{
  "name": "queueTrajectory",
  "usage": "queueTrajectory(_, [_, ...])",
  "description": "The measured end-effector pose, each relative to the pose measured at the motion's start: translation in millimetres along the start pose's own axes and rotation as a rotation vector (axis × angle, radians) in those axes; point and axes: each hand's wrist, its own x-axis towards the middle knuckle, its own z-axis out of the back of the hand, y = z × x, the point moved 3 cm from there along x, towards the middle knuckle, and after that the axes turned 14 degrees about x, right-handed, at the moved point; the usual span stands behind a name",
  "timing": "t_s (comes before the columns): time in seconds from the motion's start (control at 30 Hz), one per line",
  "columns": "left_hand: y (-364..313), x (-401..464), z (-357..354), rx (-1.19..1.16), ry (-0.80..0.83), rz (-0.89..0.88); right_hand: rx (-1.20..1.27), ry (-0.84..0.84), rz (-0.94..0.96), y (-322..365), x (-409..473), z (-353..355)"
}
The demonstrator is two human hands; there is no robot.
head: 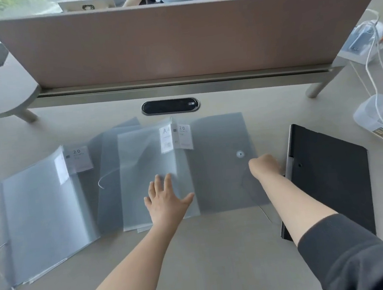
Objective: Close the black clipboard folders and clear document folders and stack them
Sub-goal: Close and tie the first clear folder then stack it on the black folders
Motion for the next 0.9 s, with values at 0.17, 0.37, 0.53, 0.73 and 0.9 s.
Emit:
queueTrajectory(0.17, [11.3, 0.0, 4.6, -0.025, -0.027, 0.005, 0.182, 0.038, 0.021, 3.1, -12.5, 2.7])
queueTrajectory(0.37, [22.0, 1.0, 12.4, -0.128, -0.009, 0.031, 0.344, 0.207, 0.152, 13.3, -43.2, 12.5])
queueTrajectory(0.53, [30.5, -0.1, 30.4, -0.307, 0.01, 0.054, 0.536, 0.215, 0.234, 21.4, -64.0, 35.6])
queueTrajectory(0.73, [39.8, -2.2, 78.4, -0.612, -0.03, 0.017, 0.688, 0.298, 0.336, 36.7, -101.7, 46.2])
queueTrajectory(0.9, [52.4, -8.7, 122.7, -0.876, -0.043, -0.03, 0.771, 0.326, 0.416, 52.7, -137.0, 46.0])
